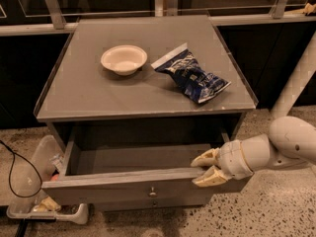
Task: Open top drawer
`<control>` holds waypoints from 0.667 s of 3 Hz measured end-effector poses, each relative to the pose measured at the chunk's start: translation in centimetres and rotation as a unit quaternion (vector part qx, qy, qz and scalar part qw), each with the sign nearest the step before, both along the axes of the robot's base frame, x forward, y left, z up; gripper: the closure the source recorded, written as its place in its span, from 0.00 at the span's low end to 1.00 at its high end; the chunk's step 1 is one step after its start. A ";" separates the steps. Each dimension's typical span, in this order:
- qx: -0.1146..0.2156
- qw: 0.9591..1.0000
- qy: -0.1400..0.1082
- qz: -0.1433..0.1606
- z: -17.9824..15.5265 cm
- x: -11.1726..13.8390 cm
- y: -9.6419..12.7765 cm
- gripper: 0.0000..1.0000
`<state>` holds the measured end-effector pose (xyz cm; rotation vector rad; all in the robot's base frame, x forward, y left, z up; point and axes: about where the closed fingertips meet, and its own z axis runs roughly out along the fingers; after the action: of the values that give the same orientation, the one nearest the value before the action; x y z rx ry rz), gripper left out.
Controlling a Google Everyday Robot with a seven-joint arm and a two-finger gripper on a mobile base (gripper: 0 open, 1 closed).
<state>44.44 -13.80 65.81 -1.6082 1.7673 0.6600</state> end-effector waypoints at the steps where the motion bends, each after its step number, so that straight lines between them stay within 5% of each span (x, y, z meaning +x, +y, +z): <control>1: 0.015 1.000 -0.002 0.017 -0.3 -1.1 -0.2 0.37; 2: 0.033 0.999 0.000 0.030 -1.2 -3.5 -0.8 0.42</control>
Offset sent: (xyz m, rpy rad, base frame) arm -0.1134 -0.0631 -0.0389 0.1400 -0.0270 0.0707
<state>40.90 -14.63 64.58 -1.6210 1.6850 0.7393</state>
